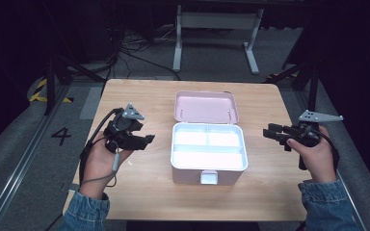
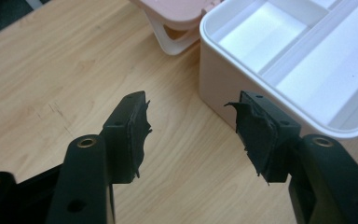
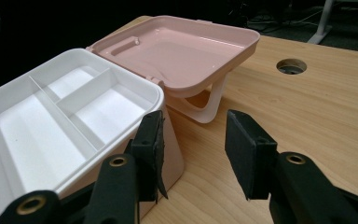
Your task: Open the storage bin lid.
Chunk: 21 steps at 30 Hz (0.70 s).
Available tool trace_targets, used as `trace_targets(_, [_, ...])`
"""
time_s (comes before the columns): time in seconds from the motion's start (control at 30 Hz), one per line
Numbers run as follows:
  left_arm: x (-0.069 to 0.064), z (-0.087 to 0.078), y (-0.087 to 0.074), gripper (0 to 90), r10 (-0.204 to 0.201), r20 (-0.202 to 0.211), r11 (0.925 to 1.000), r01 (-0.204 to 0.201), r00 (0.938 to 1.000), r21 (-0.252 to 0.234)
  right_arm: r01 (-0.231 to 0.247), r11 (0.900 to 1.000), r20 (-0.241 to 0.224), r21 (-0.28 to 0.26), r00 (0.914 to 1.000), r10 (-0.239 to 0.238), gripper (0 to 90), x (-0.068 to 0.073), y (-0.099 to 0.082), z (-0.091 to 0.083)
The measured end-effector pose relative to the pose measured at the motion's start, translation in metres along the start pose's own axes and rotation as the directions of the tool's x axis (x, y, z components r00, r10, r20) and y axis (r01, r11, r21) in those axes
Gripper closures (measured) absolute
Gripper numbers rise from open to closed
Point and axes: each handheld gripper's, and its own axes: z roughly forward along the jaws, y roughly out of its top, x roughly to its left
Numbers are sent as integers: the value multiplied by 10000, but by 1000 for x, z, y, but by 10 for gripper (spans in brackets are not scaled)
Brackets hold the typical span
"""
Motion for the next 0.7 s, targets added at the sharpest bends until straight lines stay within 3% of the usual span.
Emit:
trace_targets(0.23, [4, 4, -22, 427, -471, 29, 9983, 469, 9989, 333, -87, 9995, 27, 288, 10000, 86, 578, -2, -4, 3])
trace_targets(0.37, [9, 5, -32, 425, -518, 101, 9965, 510, 9986, 656, -85, 9989, 103, 471, 9999, 80, 571, -4, -5, 4])
trace_targets(0.43, [12, 8, -39, 423, -683, 207, 9952, 667, 9974, 713, -6, 9980, 258, 626, 9997, -10, 570, -4, -6, 6])
trace_targets(0.57, [15, 17, -50, 418, -541, 220, 9935, 516, 9983, 1018, 202, 9955, 742, 921, 9969, -271, 569, -4, -8, 8])
trace_targets(0.7, [20, 27, -60, 419, -765, 240, 9863, 721, 9968, 1485, 194, 9937, 837, 1107, 9961, -288, 567, -6, -10, 10])
